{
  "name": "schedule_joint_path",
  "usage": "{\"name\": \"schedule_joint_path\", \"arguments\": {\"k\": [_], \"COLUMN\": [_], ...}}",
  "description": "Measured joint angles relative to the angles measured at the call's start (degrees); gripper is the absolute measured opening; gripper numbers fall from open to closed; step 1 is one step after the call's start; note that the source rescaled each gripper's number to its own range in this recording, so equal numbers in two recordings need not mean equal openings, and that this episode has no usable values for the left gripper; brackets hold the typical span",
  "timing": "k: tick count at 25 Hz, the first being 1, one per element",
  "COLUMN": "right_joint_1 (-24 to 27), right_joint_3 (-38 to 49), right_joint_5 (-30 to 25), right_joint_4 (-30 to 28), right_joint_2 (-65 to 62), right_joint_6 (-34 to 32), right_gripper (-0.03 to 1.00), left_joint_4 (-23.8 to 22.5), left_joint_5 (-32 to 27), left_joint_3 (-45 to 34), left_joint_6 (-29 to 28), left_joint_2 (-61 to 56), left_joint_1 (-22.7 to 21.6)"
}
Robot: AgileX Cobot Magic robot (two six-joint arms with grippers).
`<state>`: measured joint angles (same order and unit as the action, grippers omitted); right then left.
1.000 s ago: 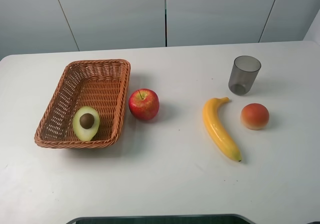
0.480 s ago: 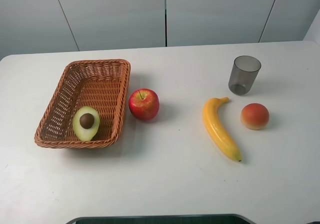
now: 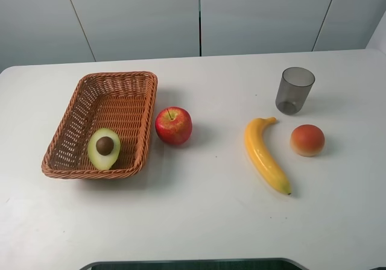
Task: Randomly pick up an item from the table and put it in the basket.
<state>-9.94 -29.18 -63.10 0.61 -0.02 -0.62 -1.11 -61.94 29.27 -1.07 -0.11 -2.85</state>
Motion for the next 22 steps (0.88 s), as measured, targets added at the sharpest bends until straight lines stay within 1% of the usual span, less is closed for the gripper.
{"name": "schedule_joint_path", "arguments": {"k": [22], "right_joint_1": [0.0], "right_joint_3": [0.0], "right_joint_5": [0.1], "right_joint_4": [-0.9], "right_joint_2": [0.0], "right_joint_6": [-0.2], "right_gripper": [1.00], "left_joint_4": [0.0], "left_joint_5": [0.0], "left_joint_3": [0.0], "left_joint_6": [0.0], "left_joint_2": [0.0], "left_joint_1": [0.0]}}
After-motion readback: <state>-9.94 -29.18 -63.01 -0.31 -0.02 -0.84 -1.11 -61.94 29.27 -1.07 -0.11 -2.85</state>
